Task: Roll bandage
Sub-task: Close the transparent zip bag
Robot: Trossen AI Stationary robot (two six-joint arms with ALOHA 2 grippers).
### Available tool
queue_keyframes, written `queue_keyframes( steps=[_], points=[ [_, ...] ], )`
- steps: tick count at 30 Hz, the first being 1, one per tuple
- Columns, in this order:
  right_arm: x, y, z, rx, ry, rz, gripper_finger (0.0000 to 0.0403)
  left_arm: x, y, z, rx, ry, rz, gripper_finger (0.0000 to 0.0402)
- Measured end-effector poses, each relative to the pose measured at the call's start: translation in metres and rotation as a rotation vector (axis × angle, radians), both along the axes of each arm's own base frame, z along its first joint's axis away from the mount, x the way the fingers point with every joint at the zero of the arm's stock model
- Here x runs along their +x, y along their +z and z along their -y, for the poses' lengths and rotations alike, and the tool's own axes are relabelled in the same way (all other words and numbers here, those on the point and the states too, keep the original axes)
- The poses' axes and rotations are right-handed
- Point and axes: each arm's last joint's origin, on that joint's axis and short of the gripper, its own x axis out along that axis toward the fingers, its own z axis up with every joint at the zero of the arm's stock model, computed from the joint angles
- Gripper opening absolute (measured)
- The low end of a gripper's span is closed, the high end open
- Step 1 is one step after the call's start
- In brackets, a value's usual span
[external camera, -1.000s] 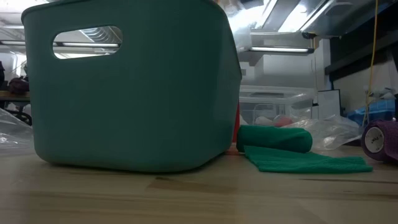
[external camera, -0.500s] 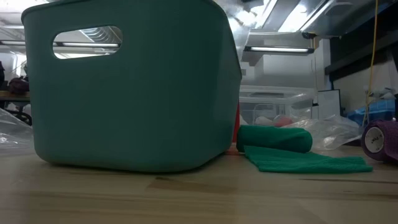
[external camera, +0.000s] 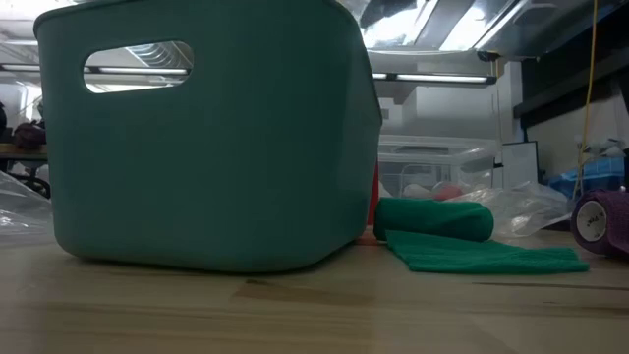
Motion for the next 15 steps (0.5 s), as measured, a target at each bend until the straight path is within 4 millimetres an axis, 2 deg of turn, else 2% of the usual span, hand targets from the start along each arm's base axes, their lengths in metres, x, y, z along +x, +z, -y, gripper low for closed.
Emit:
queue_keyframes(
  steps=[6,15],
  points=[
    [0.0,0.0,0.0,0.004,-0.006,-0.004,0.0147,-0.008,-0.003,0.009,-0.025,-0.047,-0.067,0.0],
    [0.009,0.007,-0.003,0.075,0.032,0.109,0.0147,-0.003,-0.001,0.019,-0.015,-0.091,-0.016,0.0]
  ],
)
